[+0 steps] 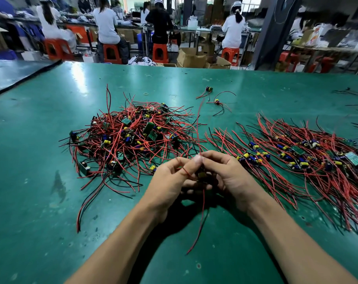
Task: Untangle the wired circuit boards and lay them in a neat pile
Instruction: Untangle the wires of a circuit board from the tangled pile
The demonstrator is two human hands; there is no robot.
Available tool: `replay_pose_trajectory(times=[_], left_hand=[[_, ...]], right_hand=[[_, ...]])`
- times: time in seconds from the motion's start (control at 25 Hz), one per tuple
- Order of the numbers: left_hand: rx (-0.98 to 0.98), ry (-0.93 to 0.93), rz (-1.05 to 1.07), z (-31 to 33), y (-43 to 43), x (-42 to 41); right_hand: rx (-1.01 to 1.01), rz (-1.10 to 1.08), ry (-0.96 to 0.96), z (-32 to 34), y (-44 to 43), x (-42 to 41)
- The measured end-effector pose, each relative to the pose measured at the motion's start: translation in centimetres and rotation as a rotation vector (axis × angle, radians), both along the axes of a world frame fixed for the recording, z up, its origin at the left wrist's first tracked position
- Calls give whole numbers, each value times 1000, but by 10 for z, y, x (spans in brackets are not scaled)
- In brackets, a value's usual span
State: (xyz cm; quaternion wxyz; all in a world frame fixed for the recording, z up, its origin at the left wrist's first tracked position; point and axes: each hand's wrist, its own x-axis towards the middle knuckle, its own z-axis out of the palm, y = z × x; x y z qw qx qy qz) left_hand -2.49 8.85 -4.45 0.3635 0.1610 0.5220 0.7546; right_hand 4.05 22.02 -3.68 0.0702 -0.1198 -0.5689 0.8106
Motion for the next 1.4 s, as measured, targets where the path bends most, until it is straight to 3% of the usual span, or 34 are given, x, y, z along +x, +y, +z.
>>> replay_pose_trajectory(times=[0.16, 0.36, 0.76, 0.96, 1.08, 1.28, 1.4], left_hand=[[63, 63, -46, -2, -2, -1], [-44, 224, -45, -4, 0, -1], [-154, 316, 84, -4, 2, 6], [-192, 225, 59, -4, 3, 3], [-226, 319, 107, -7, 5, 7], [-209, 367, 219, -9, 3, 6], [-177, 338, 196, -7, 2, 7]], right_hand=[[-21, -46, -41, -4, 7, -1], [-50, -101, 2, -11, 14, -4], [127, -27, -13, -12, 11, 1], [156, -257, -3, -16, 17, -4], [162, -332, -36, -15, 26, -6], [226, -83, -98, -15, 18, -1], [254, -40, -63, -17, 12, -1]])
